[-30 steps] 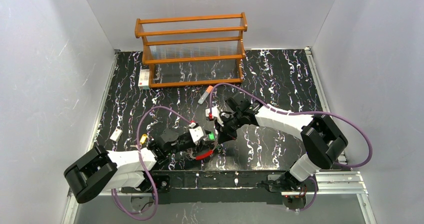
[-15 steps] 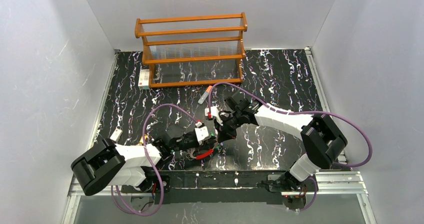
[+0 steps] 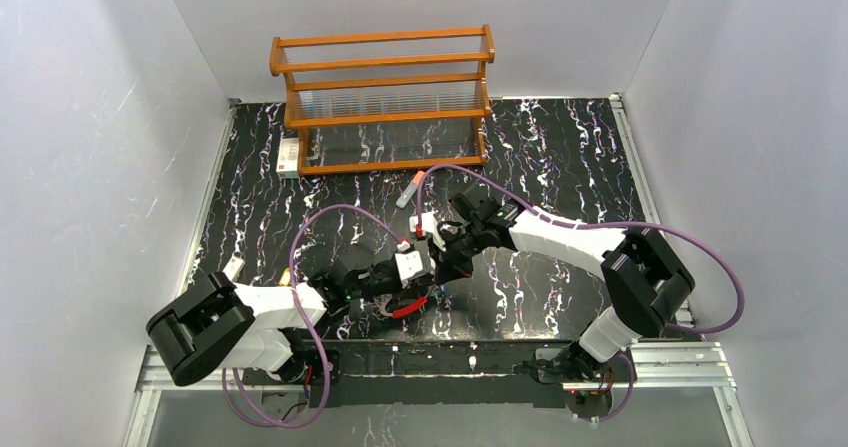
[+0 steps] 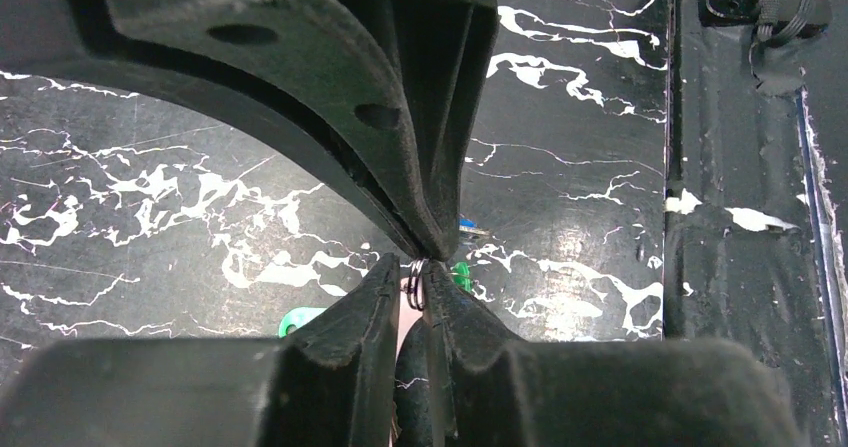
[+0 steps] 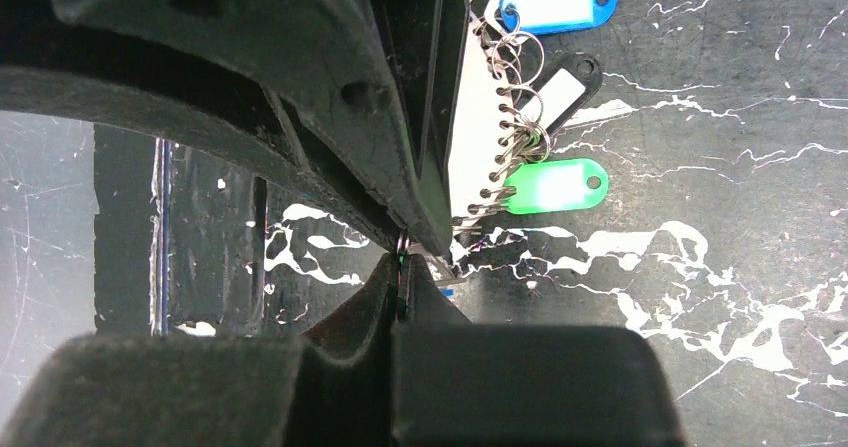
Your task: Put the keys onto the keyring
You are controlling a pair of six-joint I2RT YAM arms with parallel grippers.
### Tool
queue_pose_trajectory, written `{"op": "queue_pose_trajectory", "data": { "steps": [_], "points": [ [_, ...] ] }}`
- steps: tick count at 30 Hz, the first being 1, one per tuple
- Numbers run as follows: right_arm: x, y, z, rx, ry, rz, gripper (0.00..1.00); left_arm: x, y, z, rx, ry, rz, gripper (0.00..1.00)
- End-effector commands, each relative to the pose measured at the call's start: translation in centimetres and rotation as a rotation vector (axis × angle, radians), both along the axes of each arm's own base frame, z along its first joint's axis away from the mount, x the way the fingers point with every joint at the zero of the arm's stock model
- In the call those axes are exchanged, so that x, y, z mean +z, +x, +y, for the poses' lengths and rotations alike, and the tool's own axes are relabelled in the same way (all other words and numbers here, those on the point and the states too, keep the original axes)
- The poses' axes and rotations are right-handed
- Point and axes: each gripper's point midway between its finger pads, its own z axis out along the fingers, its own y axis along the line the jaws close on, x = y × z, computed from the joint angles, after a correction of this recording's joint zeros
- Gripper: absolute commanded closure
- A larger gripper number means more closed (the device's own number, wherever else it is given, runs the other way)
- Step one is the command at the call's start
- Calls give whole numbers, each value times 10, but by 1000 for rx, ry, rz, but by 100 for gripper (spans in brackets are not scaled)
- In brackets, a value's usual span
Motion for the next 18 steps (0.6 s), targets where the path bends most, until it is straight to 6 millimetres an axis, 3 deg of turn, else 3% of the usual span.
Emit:
{"op": "queue_pose_trajectory", "data": {
  "steps": [1, 3, 9, 12, 18],
  "points": [
    [24, 0, 15, 35, 104, -30, 99, 2, -2, -6, -41, 14, -3, 92],
    [23, 0, 14, 34, 103, -31, 99, 2, -1, -6, -41, 19, -4, 100],
    [22, 2, 13, 24, 107, -44, 98, -1, 0, -2, -14, 38, 7, 100],
    [27, 9, 14, -9, 139, -69, 73, 2, 5, 2, 29, 28, 6, 100],
    [45, 22, 10, -121, 281, -73, 49, 10, 18, 10, 148, -8, 21, 100]
  ]
}}
